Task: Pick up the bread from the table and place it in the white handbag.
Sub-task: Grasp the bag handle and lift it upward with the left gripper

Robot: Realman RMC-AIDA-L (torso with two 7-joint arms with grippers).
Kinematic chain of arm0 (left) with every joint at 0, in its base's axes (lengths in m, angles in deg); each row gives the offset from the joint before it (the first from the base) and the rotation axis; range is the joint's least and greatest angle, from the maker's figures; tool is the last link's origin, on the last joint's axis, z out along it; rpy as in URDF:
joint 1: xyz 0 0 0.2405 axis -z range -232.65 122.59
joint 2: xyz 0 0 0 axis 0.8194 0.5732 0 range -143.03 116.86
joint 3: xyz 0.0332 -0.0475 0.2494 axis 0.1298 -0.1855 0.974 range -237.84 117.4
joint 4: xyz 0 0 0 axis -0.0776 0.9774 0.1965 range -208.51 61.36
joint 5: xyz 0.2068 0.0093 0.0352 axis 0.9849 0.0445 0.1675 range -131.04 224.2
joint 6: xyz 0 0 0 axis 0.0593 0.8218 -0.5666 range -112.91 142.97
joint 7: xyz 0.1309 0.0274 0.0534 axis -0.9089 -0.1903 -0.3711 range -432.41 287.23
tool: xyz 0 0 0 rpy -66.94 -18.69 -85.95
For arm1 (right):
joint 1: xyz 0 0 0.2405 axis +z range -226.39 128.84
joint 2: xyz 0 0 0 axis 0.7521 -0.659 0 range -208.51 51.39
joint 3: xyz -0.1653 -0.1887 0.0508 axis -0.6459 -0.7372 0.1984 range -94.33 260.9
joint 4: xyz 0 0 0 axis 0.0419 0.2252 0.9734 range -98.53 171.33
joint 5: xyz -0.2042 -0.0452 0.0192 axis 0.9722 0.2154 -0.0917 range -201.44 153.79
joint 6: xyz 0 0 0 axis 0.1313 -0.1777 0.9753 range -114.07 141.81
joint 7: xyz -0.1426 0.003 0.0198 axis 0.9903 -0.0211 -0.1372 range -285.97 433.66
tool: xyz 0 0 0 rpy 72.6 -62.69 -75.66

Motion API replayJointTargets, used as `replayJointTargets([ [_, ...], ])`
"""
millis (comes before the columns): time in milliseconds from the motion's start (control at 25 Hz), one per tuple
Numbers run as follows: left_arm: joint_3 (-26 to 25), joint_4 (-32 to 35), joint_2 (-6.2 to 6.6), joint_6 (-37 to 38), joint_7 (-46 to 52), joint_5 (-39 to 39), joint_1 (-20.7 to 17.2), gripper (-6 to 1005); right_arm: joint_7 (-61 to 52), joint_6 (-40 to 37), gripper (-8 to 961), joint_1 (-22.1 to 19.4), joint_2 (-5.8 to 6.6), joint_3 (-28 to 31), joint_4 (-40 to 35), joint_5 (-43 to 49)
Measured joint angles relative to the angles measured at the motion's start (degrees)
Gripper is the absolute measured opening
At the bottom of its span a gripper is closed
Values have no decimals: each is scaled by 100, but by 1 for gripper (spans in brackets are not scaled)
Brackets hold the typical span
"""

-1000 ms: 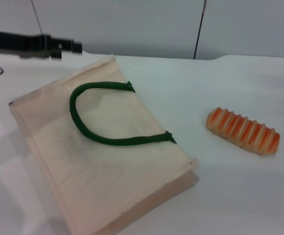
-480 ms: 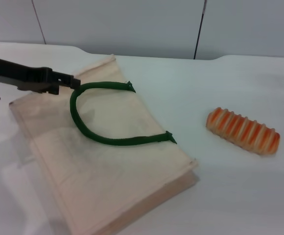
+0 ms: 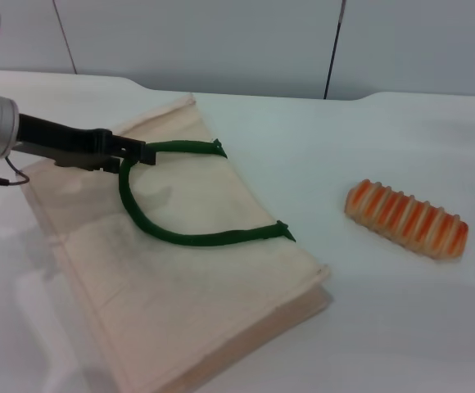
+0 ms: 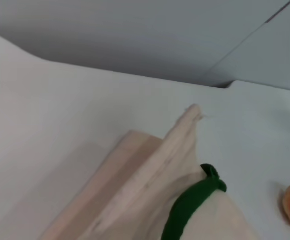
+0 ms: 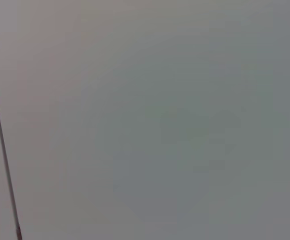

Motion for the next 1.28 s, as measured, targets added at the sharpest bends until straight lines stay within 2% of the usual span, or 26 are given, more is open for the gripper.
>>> replayJointTargets([
  [360,0,171,-30,-95,146,138,-21,762,-2,10,894,2,-7,-1,0,1],
  [920,0,157,86,-152,331,507,-30,742,-9,-18,894,-4,2,-1,0,9],
  [1280,-13,220,-35,-478,305,410,0,730,-9,-22,893,2,-6,-1,0,10],
])
